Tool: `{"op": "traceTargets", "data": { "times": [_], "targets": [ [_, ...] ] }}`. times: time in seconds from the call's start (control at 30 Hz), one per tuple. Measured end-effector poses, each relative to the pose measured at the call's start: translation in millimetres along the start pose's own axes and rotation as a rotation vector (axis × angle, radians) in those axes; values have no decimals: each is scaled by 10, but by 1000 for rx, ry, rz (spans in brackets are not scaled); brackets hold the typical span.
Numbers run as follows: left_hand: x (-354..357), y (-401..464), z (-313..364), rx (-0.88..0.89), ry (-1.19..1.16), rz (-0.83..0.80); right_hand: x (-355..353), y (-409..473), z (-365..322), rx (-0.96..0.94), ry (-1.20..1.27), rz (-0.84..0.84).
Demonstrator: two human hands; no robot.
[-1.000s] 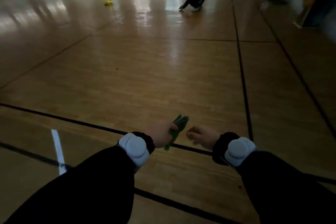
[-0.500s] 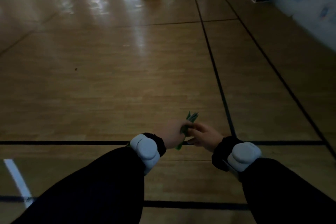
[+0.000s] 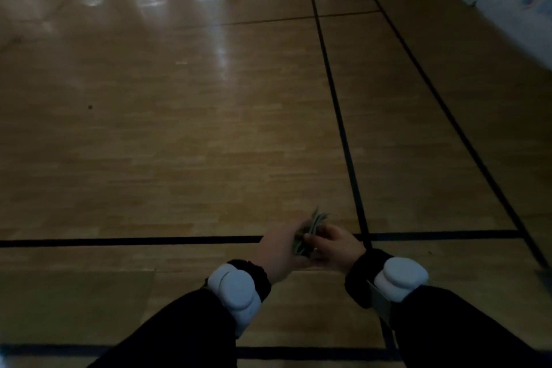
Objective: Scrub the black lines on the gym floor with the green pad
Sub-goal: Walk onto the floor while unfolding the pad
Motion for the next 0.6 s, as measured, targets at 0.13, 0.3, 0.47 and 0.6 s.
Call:
{"op": "traceTargets", "data": {
  "times": [0.13,0.3,0.47,0.6],
  "targets": [
    [-13,125,-268,-70,-50,-35,24,235,166,65,90,-35],
    [-30,226,-648,-147,-69,-118,153,493,409,107,166,-88],
    [7,192,-734,-154,-52,-159,198,564,695,143,180,-68],
    [39,180,-679,-176,-33,-93,211,529,697,140,113,-21]
  ]
}}
Point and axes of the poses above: each hand's wrist, its own y-axis towards the middle knuckle, its own x-axis out of the palm, z = x × y, the point moved 2 cm from there along y, towards the middle knuckle, and after that the axes turned 3 degrees about z, right-handed, at the moved point
